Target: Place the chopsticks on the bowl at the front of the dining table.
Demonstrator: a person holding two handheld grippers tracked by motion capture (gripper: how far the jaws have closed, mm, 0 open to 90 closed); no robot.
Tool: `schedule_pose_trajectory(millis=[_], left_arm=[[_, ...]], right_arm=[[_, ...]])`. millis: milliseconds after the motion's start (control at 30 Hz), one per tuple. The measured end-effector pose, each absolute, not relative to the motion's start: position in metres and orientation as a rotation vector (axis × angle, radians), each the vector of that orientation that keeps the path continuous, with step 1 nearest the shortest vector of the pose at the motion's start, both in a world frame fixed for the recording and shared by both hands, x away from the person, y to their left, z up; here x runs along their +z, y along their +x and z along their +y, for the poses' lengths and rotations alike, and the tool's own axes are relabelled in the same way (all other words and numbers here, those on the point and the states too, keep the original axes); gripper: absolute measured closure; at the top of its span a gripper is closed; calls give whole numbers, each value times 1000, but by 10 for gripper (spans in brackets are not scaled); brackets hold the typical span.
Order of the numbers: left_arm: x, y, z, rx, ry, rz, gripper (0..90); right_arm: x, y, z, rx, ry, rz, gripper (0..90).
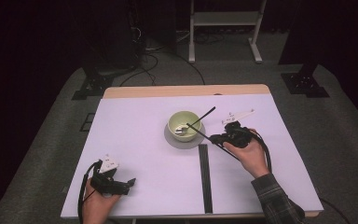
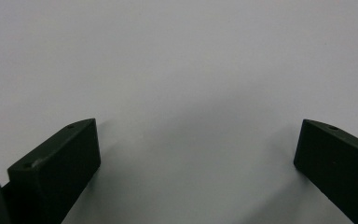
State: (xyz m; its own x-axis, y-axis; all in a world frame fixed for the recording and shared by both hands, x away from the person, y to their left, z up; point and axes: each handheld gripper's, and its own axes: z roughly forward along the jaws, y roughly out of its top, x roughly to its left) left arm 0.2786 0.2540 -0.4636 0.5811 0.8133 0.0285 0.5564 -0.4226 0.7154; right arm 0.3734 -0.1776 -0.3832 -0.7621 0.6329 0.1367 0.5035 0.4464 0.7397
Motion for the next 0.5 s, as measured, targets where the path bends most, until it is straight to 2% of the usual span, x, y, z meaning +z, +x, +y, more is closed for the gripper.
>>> schedule_pose_trajectory(millis=[500], left_arm=[[-464,279,254,494,2141,1083,0]], right_arm=[[-379,387,-160,1206,988,2541,855]])
